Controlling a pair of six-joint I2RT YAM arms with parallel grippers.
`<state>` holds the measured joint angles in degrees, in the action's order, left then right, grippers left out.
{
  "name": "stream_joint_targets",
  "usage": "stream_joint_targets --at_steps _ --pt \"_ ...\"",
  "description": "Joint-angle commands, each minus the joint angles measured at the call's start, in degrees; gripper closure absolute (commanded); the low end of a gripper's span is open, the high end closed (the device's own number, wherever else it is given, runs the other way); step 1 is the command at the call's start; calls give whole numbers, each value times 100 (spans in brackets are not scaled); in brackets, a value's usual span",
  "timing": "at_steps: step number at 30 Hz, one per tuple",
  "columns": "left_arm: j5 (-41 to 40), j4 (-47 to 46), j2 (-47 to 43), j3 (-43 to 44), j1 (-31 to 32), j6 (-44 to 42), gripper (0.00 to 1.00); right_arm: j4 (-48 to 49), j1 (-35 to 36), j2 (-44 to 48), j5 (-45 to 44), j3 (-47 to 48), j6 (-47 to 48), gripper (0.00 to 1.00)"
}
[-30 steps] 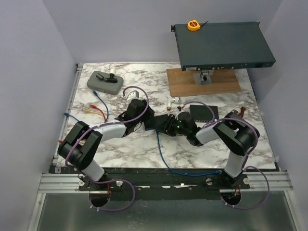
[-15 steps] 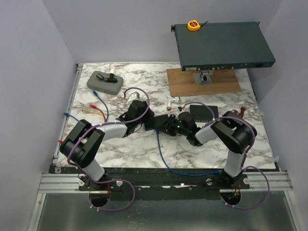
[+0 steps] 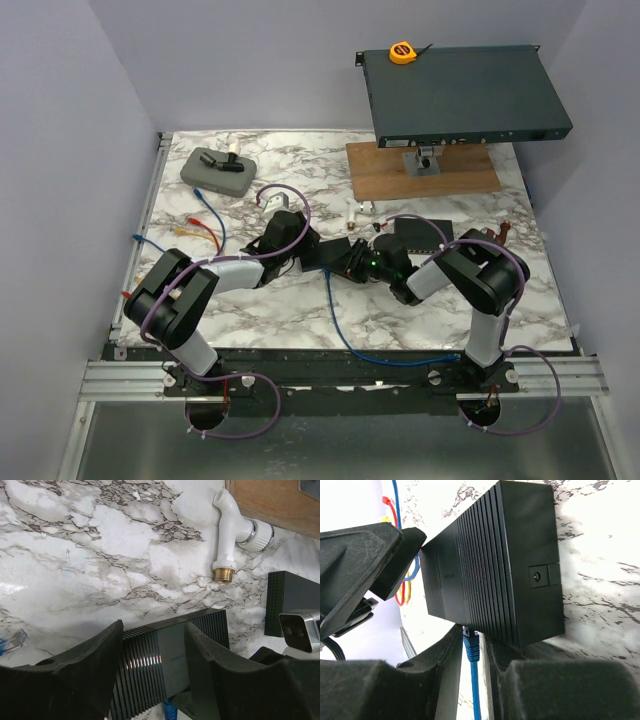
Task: Pull the plug from the switch port
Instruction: Pull the connector from the switch port.
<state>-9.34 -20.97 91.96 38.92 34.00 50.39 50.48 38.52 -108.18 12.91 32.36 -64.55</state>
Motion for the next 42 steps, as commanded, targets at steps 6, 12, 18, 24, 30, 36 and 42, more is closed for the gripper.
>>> stream_joint_targets --at_steps 6,12,18,24,30,36,42 --pt "50 210 163 -178 151 6 48 95 -47 -212 100 23 -5 74" --pt "57 181 165 -216 183 6 48 192 -47 -329 146 14 -65 80" --pt "48 151 164 -259 225 2 49 252 -51 -405 292 34 -75 99" --pt "100 120 81 -305 250 92 49 376 -47 -471 357 -16 -28 99" --pt "-94 252 -842 -566 348 205 46 402 -65 -476 438 -15 51 99" --pt "-574 796 -1790 -1030 826 165 44 233 -78 -380 513 30 205 99" --pt "-712 709 -1599 -1339 1211 253 47 286 -73 -392 699 9 180 99"
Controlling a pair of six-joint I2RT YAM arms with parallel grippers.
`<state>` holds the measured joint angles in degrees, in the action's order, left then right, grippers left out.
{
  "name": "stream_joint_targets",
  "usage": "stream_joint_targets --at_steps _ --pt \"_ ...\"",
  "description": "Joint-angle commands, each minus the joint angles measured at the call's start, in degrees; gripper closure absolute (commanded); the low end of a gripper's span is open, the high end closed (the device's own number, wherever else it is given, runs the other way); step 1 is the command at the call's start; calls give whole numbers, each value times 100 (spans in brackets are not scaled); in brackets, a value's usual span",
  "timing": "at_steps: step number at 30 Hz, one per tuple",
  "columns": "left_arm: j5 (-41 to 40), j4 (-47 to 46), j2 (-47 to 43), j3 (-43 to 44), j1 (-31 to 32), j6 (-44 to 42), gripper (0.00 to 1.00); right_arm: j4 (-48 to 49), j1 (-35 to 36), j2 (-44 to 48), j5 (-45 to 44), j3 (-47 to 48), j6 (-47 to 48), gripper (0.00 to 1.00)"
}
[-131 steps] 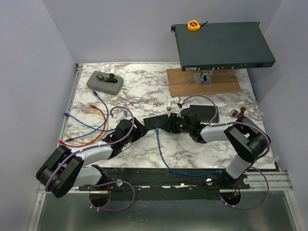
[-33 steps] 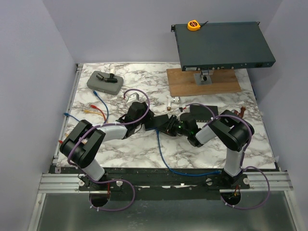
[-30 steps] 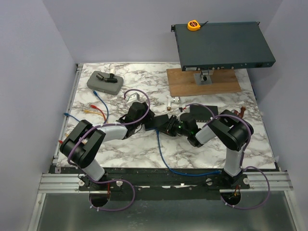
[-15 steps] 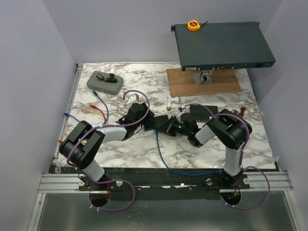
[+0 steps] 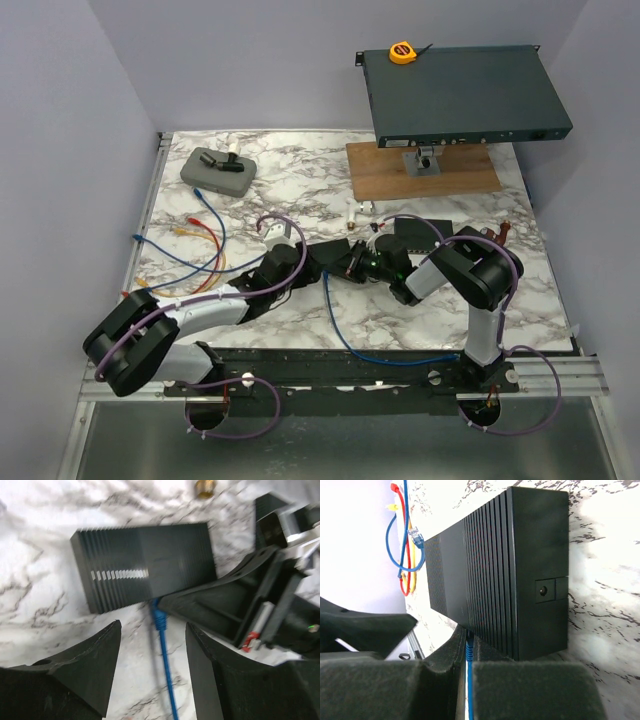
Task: Pull the plug from the switch port
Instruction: Pull the connector from the switch port.
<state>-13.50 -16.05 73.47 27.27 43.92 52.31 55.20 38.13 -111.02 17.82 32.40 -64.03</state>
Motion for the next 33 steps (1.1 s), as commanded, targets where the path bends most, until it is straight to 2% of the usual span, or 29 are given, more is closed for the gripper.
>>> stream_joint_targets --at_steps 1,8,18,33 --pt "-288 205 348 -156 246 67 47 -185 -34 -112 225 6 132 99" --pt "-327 -23 540 -52 242 8 52 -270 -34 -10 263 -55 249 99" --pt "-535 559 1042 344 241 27 69 -299 -34 24 452 -59 312 99" --pt "-629 608 1617 622 212 136 74 -423 -27 108 691 -110 434 99"
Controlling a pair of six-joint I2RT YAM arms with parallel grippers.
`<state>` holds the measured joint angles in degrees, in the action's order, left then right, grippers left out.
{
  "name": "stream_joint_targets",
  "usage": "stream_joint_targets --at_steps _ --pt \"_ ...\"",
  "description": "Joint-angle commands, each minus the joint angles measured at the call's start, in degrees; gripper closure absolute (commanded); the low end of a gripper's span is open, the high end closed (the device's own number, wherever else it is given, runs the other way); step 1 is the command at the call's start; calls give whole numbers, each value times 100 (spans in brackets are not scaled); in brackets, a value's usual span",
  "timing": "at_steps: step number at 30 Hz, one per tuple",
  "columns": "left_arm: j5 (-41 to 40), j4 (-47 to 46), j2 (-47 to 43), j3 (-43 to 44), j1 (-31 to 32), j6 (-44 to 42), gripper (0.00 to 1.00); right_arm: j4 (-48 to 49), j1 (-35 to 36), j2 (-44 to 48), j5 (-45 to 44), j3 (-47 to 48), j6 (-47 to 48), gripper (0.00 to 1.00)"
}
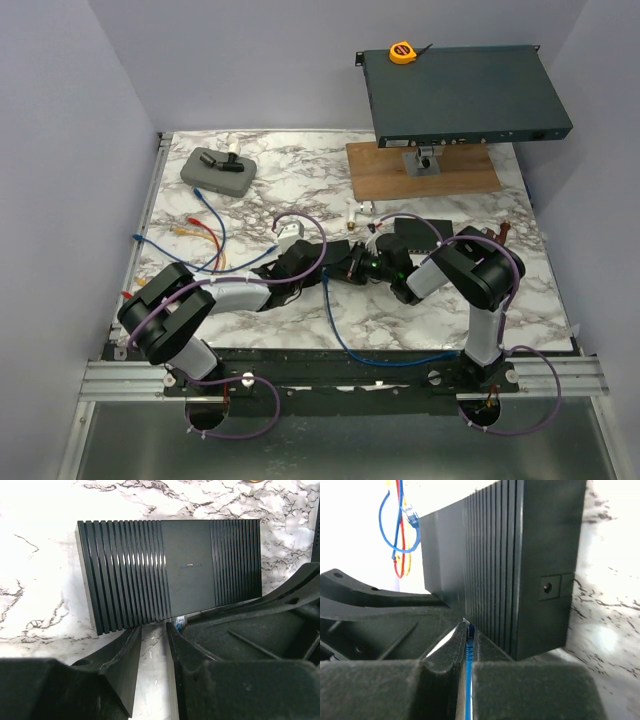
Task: Pull the plug from the switch port
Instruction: Pull the connector from the switch port.
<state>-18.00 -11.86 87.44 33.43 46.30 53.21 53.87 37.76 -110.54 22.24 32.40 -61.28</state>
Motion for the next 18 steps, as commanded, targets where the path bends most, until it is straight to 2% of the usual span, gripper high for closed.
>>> stream_joint_targets --at_steps 1,18 --pt "-169 177 229 -2 -42 62 74 -273 12 51 270 -121 160 99" --pt "-49 96 285 -85 -132 172 75 -244 20 172 369 -318 227 99"
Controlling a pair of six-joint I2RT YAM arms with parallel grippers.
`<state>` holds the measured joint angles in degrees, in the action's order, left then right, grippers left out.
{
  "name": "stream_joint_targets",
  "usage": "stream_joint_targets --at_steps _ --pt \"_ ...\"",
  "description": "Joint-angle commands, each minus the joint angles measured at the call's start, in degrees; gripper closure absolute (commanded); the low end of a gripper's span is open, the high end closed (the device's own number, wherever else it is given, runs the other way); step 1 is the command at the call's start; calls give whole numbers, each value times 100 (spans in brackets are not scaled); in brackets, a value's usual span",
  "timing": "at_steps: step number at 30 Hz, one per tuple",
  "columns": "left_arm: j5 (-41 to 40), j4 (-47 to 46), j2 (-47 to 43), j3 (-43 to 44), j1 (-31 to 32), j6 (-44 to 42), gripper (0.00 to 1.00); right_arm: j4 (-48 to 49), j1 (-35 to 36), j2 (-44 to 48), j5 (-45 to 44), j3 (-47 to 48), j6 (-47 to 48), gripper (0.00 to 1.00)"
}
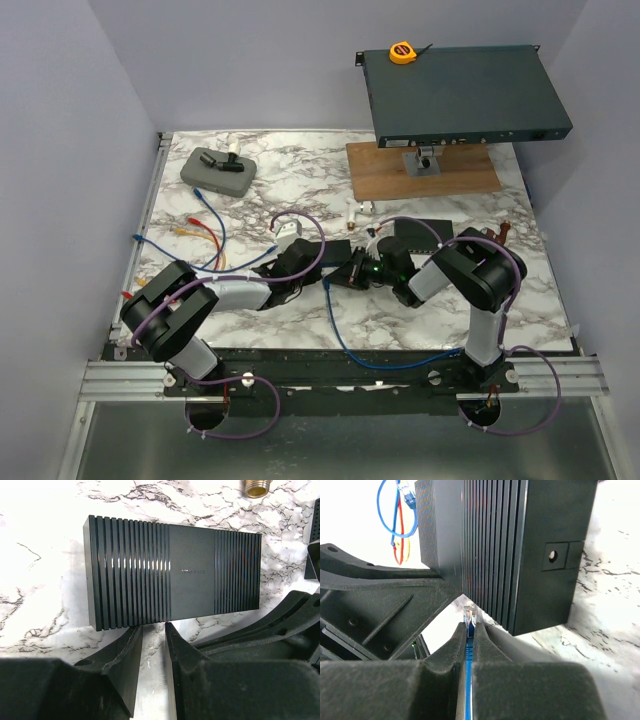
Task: Pull the plug from the switch port
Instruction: Pull the connector from the switch port.
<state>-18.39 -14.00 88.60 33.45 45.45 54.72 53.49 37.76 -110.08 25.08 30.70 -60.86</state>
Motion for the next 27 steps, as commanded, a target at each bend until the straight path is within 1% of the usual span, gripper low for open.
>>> stream_joint_targets --at_steps 1,4,5,6,7,9,11,12,15,17,19,21,23,24,27 --pt "2 310 167 -89 -53 21 75 -249 21 151 70 -143 209 99" --pt "44 310 139 -94 -63 12 75 -496 17 309 -27 -87 315 99" --pt "66 310 108 -100 -60 22 75 -668 20 400 -98 -63 355 95" --pt "87 302 70 -118 -63 21 75 -837 13 544 -175 -39 400 86" --pt "111 301 0 -139 -61 34 75 -1046 11 677 -233 -18 457 73" --pt "146 301 -160 -178 -63 60 72 -1614 2 1085 -462 84 658 53" --pt "179 346 -337 -209 -63 95 66 -2333 -2 1490 -734 226 920 42" --pt "192 369 -447 -218 -63 129 64 -2742 -1 1683 -857 299 1129 40" --pt "240 324 -874 -444 -74 310 60 -3805 3 2373 -1209 537 1703 37" --pt "226 302 -1331 -690 -139 508 54 -4307 23 2841 -1327 568 2106 37" --pt "176 342 -1872 -910 -196 604 47 -4989 195 3228 -1586 631 2528 38" --pt "68 511 -2500 -1094 -248 648 41 -5596 679 3543 -2161 687 2926 39" --pt "23 670 -3148 -1327 -302 671 37 -5967 1377 3756 -2873 671 3086 39" --pt "12 732 -3431 -1480 -325 699 35 -6087 1722 3799 -3176 669 3084 40" --pt "-23 978 -4556 -1973 -393 858 33 -6297 2428 3677 -3776 701 2917 41"
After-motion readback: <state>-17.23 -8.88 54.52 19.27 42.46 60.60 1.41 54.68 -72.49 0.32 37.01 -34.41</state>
